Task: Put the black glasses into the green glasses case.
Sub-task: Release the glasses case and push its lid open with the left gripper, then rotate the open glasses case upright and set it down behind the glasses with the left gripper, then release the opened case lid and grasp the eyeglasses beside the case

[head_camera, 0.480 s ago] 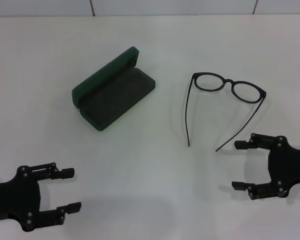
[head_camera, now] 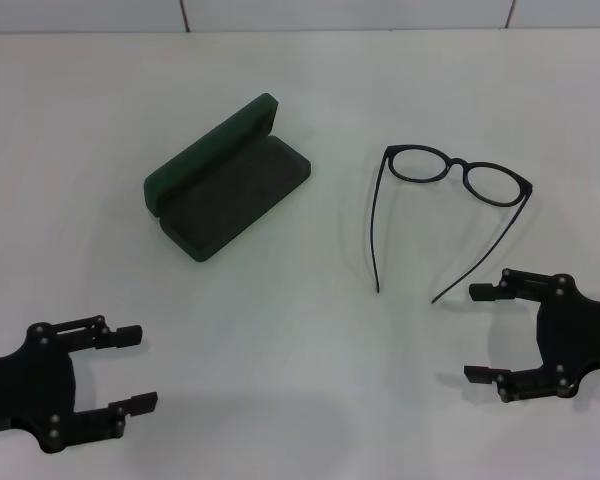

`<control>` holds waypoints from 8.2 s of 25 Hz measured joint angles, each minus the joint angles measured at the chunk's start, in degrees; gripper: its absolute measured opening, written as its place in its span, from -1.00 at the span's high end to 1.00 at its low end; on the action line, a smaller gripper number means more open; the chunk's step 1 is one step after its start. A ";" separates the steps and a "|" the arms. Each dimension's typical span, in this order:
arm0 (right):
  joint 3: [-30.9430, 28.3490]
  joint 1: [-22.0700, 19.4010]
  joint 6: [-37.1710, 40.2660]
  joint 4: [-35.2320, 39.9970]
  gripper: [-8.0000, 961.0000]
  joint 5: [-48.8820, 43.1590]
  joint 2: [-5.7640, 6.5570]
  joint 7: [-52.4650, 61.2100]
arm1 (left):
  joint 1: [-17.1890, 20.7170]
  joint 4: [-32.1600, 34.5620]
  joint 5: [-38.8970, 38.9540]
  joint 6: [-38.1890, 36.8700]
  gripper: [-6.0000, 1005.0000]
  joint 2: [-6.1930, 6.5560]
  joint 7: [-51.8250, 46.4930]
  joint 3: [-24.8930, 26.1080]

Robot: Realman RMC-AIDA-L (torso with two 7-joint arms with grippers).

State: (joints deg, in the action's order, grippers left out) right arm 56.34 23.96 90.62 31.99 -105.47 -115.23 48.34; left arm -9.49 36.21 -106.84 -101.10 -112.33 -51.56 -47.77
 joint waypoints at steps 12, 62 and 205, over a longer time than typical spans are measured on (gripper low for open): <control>-0.17 -0.08 0.05 -0.03 -0.79 0.00 -0.09 0.00 | -0.50 0.53 2.64 -0.42 -0.32 -0.01 -9.55 2.32; 1.54 0.67 -0.10 -0.09 -0.79 0.00 -0.34 0.87 | -36.24 22.29 -41.47 18.14 -0.19 -2.94 -77.43 -10.95; 1.30 -0.49 -1.03 -1.49 -0.78 0.00 -0.31 0.17 | -20.07 34.20 -17.26 21.50 -0.51 -7.47 -42.25 -21.16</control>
State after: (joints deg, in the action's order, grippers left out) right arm 57.64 23.48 89.60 30.50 -105.47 -115.53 48.51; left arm -29.57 70.41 -124.09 -79.60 -119.80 -93.81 -68.93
